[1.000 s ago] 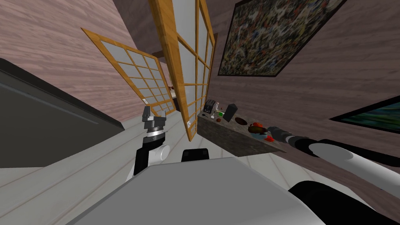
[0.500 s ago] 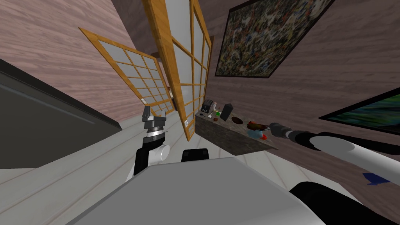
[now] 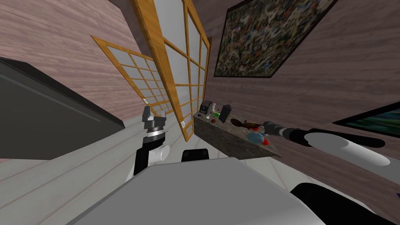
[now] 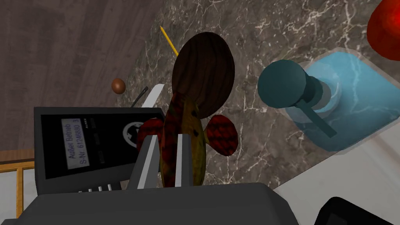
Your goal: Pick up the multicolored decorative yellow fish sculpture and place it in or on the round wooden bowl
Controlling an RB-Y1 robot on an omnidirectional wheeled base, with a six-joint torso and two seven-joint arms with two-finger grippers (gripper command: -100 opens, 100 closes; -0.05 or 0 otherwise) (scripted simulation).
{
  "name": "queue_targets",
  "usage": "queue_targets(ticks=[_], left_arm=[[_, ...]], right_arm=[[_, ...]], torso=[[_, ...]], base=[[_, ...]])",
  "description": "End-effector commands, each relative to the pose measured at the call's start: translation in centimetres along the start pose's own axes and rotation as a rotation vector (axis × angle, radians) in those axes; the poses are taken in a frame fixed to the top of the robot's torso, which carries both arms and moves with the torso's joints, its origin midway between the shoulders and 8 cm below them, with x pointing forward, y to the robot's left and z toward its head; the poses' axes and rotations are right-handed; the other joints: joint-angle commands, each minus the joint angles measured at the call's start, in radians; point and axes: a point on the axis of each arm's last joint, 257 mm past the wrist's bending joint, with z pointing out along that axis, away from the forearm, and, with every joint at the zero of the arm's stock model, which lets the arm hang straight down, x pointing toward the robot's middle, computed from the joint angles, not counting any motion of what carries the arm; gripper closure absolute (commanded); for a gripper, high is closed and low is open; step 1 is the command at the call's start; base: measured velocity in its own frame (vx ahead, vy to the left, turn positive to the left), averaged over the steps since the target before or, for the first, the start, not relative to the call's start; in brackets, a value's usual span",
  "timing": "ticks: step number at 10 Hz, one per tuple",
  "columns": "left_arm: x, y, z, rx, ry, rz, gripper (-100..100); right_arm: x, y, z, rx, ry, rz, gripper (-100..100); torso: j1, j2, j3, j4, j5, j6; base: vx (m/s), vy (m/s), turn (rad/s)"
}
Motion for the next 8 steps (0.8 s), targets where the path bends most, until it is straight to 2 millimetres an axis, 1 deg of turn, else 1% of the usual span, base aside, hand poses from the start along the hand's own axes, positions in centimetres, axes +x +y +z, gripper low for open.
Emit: queue_targets(ticks=[1, 4, 5, 7, 8], left_arm=[[0.0, 0.0, 0.0, 0.0, 0.0, 0.0, 0], [0.0, 0.0, 0.0, 0.0, 0.0, 0.0, 0], [0.0, 0.0, 0.0, 0.0, 0.0, 0.0, 0], [0.0, 0.0, 0.0, 0.0, 0.0, 0.0, 0], [0.0, 0.0, 0.0, 0.0, 0.0, 0.0, 0]], right_arm=[[-2.2, -0.5, 0.4, -0.002, -0.046, -0.005, 100], [-6.1, -1.0, 0.4, -0.008, -0.132, -0.009, 100], [-6.1, -1.0, 0.4, -0.008, -0.132, -0.009, 100], [-8.7, -1.0, 0.3, -0.015, -0.186, -0.011, 100], [-9.9, -1.0, 0.2, -0.018, -0.211, -0.013, 100]], torso=[[0.0, 0.0, 0.0, 0.0, 0.0, 0.0], [-0.002, 0.0, 0.0, 0.0, 0.0, 0.0], [-0.001, -0.001, -0.001, 0.0, 0.0, 0.0], [0.005, 0.001, 0.001, 0.001, 0.002, 0.0], [0.005, 0.002, 0.002, 0.001, 0.003, 0.0]], base=[[0.09, -0.163, 0.082], [0.066, -0.179, 0.106], [0.072, -0.109, 0.042], [0.043, -0.103, 0.07], [0.04, -0.142, 0.102]])
